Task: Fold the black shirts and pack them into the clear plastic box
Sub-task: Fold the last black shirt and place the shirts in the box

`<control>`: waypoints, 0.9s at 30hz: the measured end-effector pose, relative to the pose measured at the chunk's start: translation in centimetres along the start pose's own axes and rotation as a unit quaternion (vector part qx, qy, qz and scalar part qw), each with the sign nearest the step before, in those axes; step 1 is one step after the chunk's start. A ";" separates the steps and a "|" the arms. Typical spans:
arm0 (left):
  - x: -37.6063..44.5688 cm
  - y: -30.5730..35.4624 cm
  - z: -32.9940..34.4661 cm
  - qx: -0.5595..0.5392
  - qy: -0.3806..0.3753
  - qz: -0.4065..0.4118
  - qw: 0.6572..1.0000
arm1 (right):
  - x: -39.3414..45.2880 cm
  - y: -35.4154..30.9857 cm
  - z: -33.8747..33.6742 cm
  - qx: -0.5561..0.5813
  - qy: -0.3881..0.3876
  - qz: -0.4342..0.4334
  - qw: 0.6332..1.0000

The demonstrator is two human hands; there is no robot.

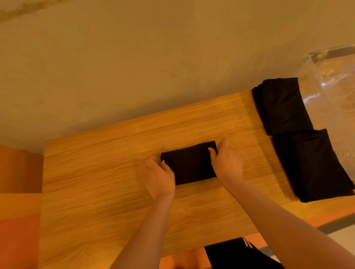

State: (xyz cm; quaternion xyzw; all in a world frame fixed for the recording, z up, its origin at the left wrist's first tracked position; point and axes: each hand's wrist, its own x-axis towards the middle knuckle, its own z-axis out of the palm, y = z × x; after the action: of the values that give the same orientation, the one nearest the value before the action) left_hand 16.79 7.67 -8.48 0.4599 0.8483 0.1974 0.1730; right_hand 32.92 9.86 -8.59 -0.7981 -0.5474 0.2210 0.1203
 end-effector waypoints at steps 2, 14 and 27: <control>-0.6 0.3 0.1 0.029 0.026 0.134 0.990 | -0.1 0.1 0.1 -0.032 0.083 -0.134 0.987; -0.6 -0.6 1.8 0.219 -0.158 0.155 0.950 | 0.1 1.9 2.5 -0.173 -0.089 -0.254 0.947; -1.5 0.0 -0.1 0.067 -0.156 -0.011 0.985 | 0.6 1.5 1.2 -0.225 -0.100 -0.345 0.906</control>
State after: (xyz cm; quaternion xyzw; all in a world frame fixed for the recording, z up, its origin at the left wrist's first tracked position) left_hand 17.48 6.40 -8.26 0.4863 0.8273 0.0639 0.2739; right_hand 33.78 9.79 -10.47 -0.5393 -0.8327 0.1156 -0.0488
